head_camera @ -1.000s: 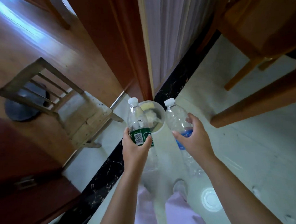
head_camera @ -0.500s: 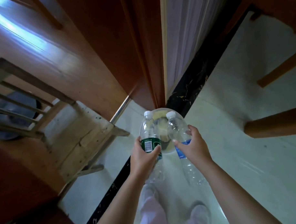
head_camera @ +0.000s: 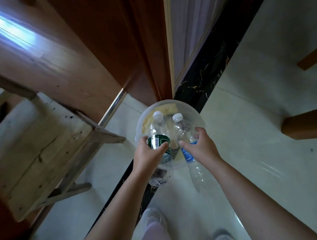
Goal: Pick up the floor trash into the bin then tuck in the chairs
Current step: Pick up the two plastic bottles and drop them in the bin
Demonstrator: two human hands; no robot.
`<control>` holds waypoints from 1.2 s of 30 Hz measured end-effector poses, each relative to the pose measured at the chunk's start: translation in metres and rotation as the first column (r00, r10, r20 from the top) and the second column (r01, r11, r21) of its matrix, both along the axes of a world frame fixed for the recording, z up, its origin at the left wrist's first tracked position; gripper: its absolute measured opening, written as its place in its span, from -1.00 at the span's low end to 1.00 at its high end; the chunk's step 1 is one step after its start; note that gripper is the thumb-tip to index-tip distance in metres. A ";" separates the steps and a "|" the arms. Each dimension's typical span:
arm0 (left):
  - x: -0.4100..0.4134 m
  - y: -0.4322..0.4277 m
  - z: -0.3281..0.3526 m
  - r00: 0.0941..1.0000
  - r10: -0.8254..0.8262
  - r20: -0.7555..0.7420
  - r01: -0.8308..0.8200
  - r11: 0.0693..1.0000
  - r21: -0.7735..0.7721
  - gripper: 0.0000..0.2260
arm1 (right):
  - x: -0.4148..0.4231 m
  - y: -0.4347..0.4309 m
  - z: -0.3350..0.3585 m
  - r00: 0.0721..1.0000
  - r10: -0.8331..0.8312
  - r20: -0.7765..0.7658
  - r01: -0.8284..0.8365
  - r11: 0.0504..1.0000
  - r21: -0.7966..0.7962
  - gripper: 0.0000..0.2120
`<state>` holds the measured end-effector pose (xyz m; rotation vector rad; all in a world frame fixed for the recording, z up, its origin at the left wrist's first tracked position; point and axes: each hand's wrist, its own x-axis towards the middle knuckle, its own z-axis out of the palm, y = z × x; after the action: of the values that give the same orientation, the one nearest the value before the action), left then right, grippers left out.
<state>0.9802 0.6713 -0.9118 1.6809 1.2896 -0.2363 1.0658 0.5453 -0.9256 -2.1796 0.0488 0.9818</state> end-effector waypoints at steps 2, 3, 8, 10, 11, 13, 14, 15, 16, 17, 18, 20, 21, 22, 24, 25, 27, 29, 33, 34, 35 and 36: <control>0.008 0.004 -0.013 1.000 -0.006 0.003 0.006 1.000 0.001 -0.34 | 0.008 0.006 -0.008 1.000 0.000 0.016 0.001 1.000 -0.012 -0.38; 0.012 0.006 -0.018 1.000 -0.011 0.002 0.011 1.000 0.000 -0.34 | 0.013 0.010 -0.011 1.000 0.002 0.029 -0.002 1.000 -0.014 -0.38; 0.023 0.018 -0.041 1.000 -0.024 -0.006 0.024 1.000 0.014 -0.35 | 0.031 0.030 -0.028 0.999 0.036 -0.011 -0.036 0.999 0.008 -0.41; 0.025 0.022 -0.048 0.999 -0.040 -0.010 0.041 0.999 0.010 -0.37 | 0.035 0.036 -0.035 0.999 0.024 -0.044 -0.023 1.000 0.007 -0.41; 0.026 0.024 -0.051 0.998 -0.057 -0.013 0.057 0.998 0.018 -0.38 | 0.037 0.039 -0.038 0.998 0.024 -0.050 -0.023 1.000 0.008 -0.41; 0.027 0.028 -0.056 0.995 -0.097 -0.020 0.098 0.994 0.049 -0.43 | 0.039 0.045 -0.045 0.998 0.026 -0.048 -0.026 1.000 0.015 -0.42; 0.026 0.029 -0.059 0.992 -0.124 -0.028 0.125 0.990 0.067 -0.44 | 0.039 0.047 -0.048 0.998 0.032 -0.049 -0.032 0.999 0.011 -0.41; 0.025 0.030 -0.061 0.988 -0.151 -0.037 0.153 0.985 0.085 -0.45 | 0.039 0.049 -0.050 0.998 0.040 -0.051 -0.040 0.999 0.002 -0.41; 0.022 0.030 -0.063 0.985 -0.168 -0.037 0.171 0.981 0.096 -0.46 | 0.039 0.050 -0.052 0.998 0.045 -0.053 -0.046 0.999 -0.008 -0.39; 0.019 0.029 -0.064 0.985 -0.170 -0.020 0.171 0.980 0.100 -0.46 | 0.039 0.050 -0.053 0.998 0.049 -0.050 -0.050 0.999 -0.017 -0.38; 0.015 0.028 -0.063 0.989 -0.151 0.011 0.149 0.985 0.091 -0.48 | 0.038 0.050 -0.053 0.998 0.055 -0.043 -0.056 0.998 -0.023 -0.39; 0.007 0.026 -0.055 0.992 -0.085 0.088 0.078 0.994 0.078 -0.53 | 0.034 0.047 -0.048 0.997 0.071 -0.025 -0.072 0.997 -0.029 -0.42; 0.002 0.026 -0.050 0.991 -0.060 0.116 0.051 0.995 0.081 -0.55 | 0.031 0.046 -0.043 0.997 0.081 -0.016 -0.081 0.996 -0.025 -0.44; -0.003 0.025 -0.044 0.990 -0.048 0.133 0.037 0.996 0.086 -0.57 | 0.027 0.044 -0.037 0.996 0.088 -0.003 -0.088 0.996 -0.018 -0.46; -0.011 0.024 -0.027 0.988 -0.056 0.146 0.041 0.994 0.102 -0.58 | 0.019 0.039 -0.022 0.994 0.099 0.036 -0.099 0.995 -0.002 -0.47; -0.014 0.023 -0.017 0.987 -0.065 0.150 0.049 0.993 0.111 -0.58 | 0.015 0.036 -0.013 0.992 0.110 0.059 -0.110 0.994 -0.001 -0.46; -0.019 0.019 0.004 0.984 -0.091 0.154 0.072 0.990 0.123 -0.59 | 0.006 0.030 0.003 0.984 0.136 0.113 -0.137 0.991 0.001 -0.43; -0.023 0.013 0.027 0.979 -0.128 0.156 0.107 0.985 0.139 -0.59 | -0.002 0.022 0.022 0.978 0.136 0.156 -0.141 0.990 0.020 -0.43; -0.030 -0.003 0.073 0.964 -0.220 0.148 0.188 0.961 0.203 -0.57 | -0.016 0.002 0.069 0.967 0.128 0.222 -0.138 0.990 0.026 -0.47; -0.031 -0.008 0.087 0.955 -0.263 0.139 0.227 0.947 0.227 -0.57 | -0.019 -0.004 0.081 0.959 0.132 0.249 -0.143 0.989 0.027 -0.48; -0.032 -0.013 0.100 0.944 -0.304 0.131 0.265 0.931 0.253 -0.57 | -0.021 -0.009 0.094 0.951 0.138 0.278 -0.151 0.988 0.028 -0.49; -0.031 -0.019 0.113 0.931 -0.342 0.126 0.297 0.913 0.281 -0.57 | -0.023 -0.016 0.107 0.941 0.143 0.305 -0.159 0.987 0.027 -0.51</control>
<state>0.9491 0.6522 -0.7983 2.0885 0.9390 -0.1142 1.0431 0.5297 -0.8185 -2.2879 -0.2894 0.7102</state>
